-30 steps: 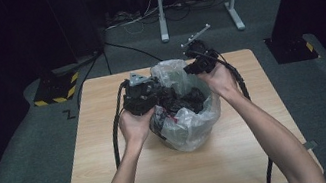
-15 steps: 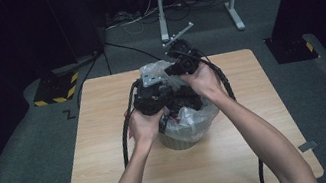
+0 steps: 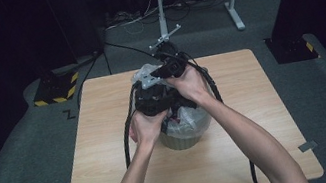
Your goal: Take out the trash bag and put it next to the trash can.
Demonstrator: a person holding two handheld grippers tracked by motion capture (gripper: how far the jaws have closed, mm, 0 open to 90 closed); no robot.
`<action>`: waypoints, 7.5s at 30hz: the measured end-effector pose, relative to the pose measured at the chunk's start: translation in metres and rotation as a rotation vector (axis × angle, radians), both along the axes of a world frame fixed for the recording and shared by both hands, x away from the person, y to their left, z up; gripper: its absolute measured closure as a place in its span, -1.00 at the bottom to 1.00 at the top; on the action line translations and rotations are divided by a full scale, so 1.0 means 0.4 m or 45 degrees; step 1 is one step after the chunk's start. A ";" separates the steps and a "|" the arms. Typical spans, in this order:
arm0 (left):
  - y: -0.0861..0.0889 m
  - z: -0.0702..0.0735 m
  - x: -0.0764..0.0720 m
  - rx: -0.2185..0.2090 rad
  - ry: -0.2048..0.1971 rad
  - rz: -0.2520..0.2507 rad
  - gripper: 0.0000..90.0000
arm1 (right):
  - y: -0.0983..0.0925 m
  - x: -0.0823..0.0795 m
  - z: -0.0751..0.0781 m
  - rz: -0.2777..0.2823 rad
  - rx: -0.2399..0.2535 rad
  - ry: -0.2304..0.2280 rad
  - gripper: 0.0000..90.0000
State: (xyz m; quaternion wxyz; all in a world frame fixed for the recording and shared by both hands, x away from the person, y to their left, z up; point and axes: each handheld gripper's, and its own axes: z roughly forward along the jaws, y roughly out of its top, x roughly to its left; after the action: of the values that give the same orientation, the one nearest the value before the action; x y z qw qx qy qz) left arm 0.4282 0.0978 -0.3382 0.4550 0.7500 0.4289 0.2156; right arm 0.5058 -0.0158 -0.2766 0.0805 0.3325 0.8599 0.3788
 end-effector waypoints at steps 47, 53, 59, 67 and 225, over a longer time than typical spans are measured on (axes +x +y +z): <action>0.015 0.019 0.004 0.075 -0.057 0.099 1.00 | -0.063 -0.022 0.043 -0.115 0.077 -0.059 0.18; 0.019 0.033 -0.006 0.081 -0.062 0.053 1.00 | -0.126 -0.015 0.046 -0.166 0.112 -0.071 0.00; 0.026 0.053 -0.017 0.069 -0.077 0.011 1.00 | -0.236 0.001 0.019 -0.271 0.164 -0.072 -0.09; 0.037 0.071 -0.025 0.062 -0.086 -0.022 1.00 | -0.369 0.010 -0.069 -0.393 0.197 -0.046 -0.09; 0.079 0.019 -0.043 0.070 -0.010 0.063 1.00 | -0.227 -0.043 -0.057 -0.122 0.107 -0.112 -0.06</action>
State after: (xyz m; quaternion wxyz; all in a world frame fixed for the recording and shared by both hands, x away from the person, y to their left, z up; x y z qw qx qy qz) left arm 0.4112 0.1293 -0.3307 0.4305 0.7506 0.4393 0.2414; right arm 0.4885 -0.1067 -0.2993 0.1223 0.3594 0.8219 0.4247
